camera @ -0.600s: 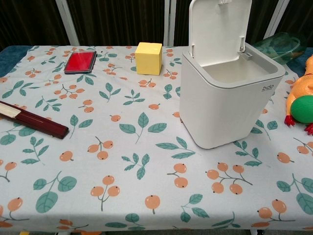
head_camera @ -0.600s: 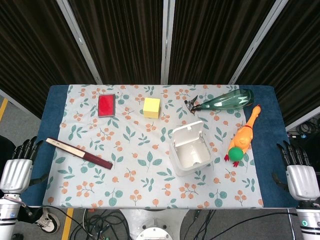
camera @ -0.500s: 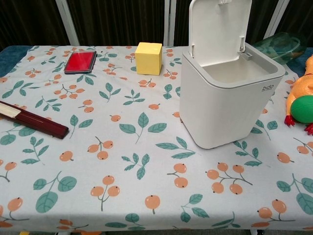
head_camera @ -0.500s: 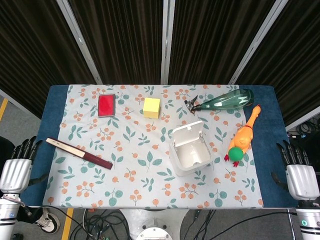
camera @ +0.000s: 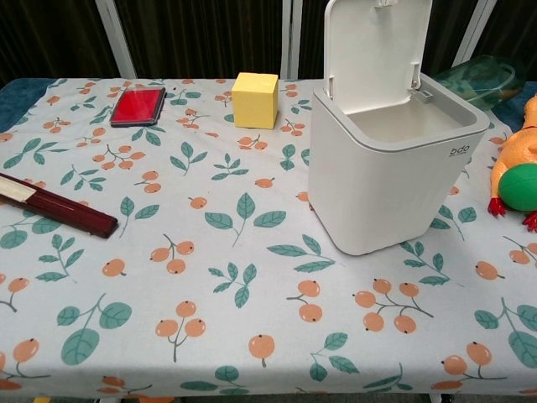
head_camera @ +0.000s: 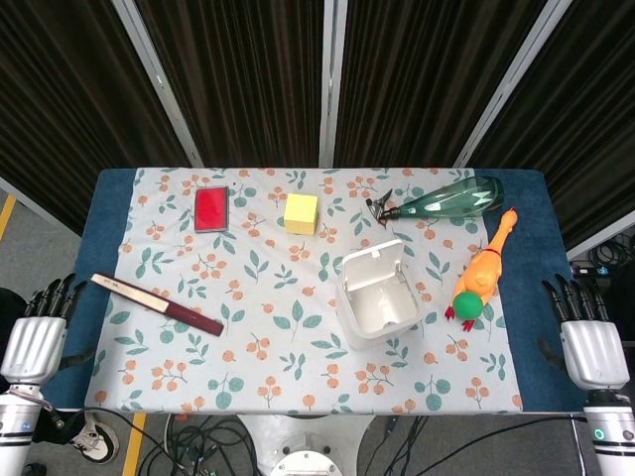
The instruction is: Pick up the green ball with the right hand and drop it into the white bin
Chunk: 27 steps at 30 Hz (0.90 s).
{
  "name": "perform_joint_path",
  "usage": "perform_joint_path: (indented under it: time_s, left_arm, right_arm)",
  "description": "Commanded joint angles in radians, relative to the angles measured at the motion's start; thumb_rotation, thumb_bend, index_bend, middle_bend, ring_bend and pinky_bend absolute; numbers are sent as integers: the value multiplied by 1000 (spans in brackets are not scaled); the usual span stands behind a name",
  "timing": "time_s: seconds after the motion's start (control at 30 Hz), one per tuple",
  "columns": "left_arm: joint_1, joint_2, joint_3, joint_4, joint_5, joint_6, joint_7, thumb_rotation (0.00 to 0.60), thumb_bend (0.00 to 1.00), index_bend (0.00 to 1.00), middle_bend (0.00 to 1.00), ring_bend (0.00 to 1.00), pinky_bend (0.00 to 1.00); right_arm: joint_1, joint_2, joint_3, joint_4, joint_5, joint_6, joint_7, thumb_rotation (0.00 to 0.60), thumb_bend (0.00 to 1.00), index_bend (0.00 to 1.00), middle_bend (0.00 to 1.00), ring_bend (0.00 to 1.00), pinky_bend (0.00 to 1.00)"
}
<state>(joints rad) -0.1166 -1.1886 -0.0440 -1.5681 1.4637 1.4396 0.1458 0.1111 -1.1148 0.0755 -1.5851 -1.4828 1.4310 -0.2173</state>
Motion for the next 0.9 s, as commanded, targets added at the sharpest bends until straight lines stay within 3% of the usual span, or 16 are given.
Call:
perform_joint_path:
  time_s: [0.03, 0.5, 0.9]
  left_arm:
    - [-4, 2, -2, -8, -7, -6, 4, 600, 0, 80, 9, 0, 147]
    - [-3, 21, 12, -42, -9, -21, 12, 600, 0, 80, 9, 0, 148]
    - [0, 7, 11, -25, -36, -29, 25, 600, 0, 80, 9, 0, 148]
  right_arm:
    - [45, 36, -1, -21, 8, -77, -89, 600, 203, 0, 0, 0, 0]
    - [199, 50, 1, -56, 78, -319, -296, 600, 213, 0, 0, 0, 0]
    - [275, -25, -12, 5, 98, -405, -323, 600, 213, 0, 2, 0, 0]
